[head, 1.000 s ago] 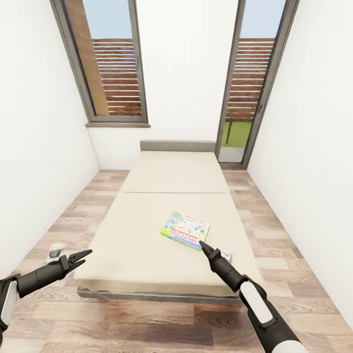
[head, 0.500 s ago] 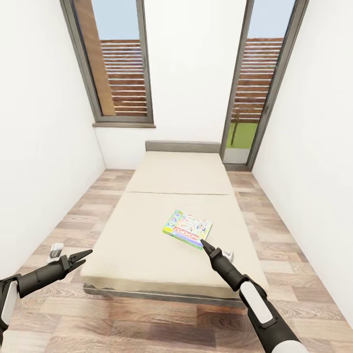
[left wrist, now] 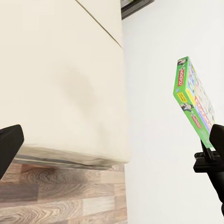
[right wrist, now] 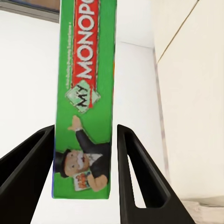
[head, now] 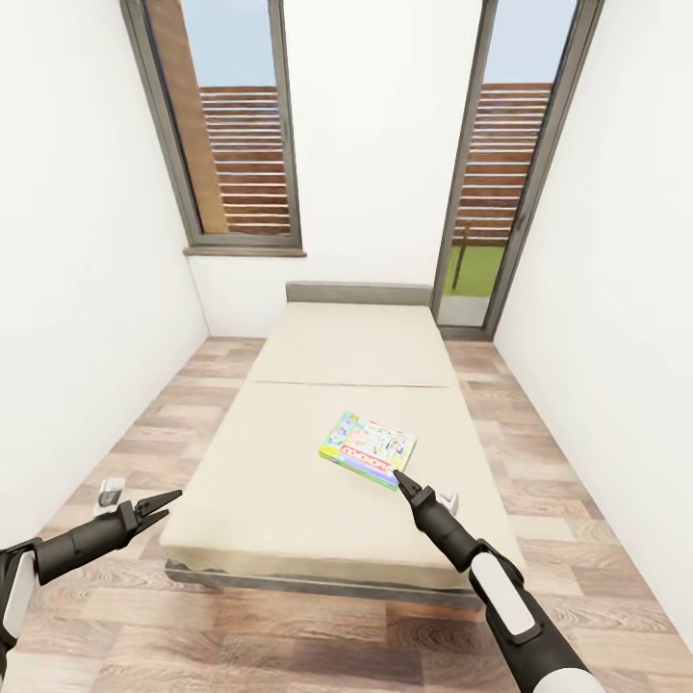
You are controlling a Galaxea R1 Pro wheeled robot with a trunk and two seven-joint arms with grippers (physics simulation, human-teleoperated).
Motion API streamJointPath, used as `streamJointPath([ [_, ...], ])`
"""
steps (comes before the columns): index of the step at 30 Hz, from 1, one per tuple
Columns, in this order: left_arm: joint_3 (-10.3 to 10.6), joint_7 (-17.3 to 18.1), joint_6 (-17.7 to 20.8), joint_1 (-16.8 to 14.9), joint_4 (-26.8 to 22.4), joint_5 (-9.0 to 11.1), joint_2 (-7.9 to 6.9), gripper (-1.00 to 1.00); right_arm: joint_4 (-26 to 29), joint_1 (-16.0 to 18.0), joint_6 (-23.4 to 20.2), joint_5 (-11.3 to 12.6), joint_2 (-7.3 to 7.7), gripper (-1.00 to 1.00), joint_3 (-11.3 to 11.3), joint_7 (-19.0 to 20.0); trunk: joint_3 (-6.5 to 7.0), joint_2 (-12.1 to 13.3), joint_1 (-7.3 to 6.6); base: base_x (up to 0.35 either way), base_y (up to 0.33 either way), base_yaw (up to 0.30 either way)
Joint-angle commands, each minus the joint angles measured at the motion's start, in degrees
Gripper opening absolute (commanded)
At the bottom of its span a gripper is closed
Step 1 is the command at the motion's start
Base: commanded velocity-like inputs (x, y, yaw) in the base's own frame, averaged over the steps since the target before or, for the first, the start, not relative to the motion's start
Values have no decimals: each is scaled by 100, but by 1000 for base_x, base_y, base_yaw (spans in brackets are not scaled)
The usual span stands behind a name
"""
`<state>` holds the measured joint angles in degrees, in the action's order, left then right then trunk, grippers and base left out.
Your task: Put all the toys in the child's room - the three board games (two on the bed and one on the table), the two jigsaw puzzles on the table, and the tennis ball on the table - inside the toy box on the table in the child's room.
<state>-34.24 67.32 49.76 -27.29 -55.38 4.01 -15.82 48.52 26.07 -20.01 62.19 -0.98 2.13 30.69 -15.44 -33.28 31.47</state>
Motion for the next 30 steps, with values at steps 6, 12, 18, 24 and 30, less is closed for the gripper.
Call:
streamJointPath([
  [6,-4,10,46,-4,1,12,0,100,0,3,-39,57,-7,-100,-2,-8,151,235,-130,0,0,0],
  [12,-2,10,45,-4,1,12,0,100,0,3,-38,52,-7,-100,-2,-9,276,476,-262,0,0,0],
  [18,0,10,49,-4,1,12,0,100,0,3,-38,50,-7,-100,-2,-11,386,716,-394,0,0,0],
  [24,2,10,49,-4,1,12,0,100,0,3,-30,49,-7,-100,-2,-12,494,957,-526,0,0,0],
  [30,4,10,50,-4,1,12,5,100,6,3,-29,52,-7,-100,-2,1,529,1036,-569,0,0,0],
])
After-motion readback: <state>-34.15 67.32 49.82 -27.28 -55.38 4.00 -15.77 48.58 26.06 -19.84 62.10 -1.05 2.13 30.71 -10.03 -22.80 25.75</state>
